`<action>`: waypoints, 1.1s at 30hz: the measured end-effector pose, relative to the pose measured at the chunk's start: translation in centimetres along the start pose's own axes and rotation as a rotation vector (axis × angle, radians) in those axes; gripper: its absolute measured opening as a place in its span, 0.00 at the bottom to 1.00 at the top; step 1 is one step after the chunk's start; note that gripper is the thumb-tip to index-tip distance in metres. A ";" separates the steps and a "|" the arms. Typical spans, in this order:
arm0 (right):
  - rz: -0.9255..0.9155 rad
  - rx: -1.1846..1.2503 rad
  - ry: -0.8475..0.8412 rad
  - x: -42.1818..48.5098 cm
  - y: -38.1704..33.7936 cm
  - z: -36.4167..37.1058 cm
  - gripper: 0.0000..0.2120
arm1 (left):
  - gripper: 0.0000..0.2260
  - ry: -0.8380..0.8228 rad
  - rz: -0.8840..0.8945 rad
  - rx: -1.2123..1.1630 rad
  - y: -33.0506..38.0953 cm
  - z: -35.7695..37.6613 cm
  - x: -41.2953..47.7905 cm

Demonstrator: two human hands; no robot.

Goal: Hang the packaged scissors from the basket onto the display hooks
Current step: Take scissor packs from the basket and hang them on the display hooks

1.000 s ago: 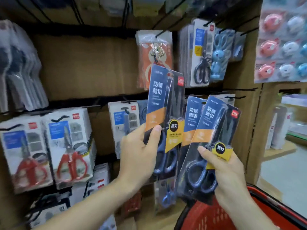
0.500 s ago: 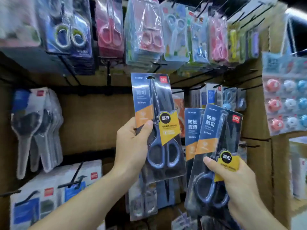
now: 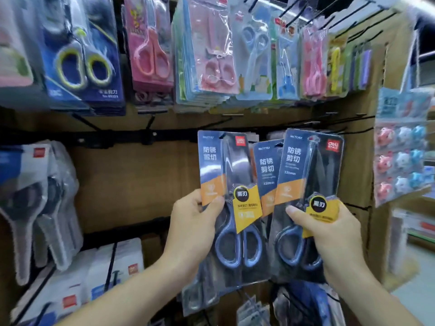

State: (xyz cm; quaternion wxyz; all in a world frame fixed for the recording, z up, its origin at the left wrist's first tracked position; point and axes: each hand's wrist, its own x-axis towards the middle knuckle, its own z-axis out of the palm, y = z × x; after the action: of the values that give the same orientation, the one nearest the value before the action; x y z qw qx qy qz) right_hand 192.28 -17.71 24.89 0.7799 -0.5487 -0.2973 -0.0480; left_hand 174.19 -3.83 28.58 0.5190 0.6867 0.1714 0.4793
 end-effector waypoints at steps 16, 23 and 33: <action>-0.019 -0.247 -0.087 -2.7 -3.1 2.0 0.20 | 0.07 -0.159 -0.233 0.243 0.6 -1.9 6.3; -0.001 -0.256 0.001 -2.4 -3.4 3.5 0.18 | 0.09 -0.222 -0.293 0.159 1.2 -2.1 8.0; 0.000 -0.248 0.050 -2.3 -4.2 3.0 0.16 | 0.04 -0.093 -0.270 0.173 -1.4 -2.3 10.0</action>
State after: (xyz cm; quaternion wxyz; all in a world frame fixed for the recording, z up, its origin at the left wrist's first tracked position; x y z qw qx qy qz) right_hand 187.51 -17.33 27.82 0.7131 -0.6396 -0.2698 -0.0982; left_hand 177.49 5.34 32.17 0.5252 0.7208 0.2787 0.3564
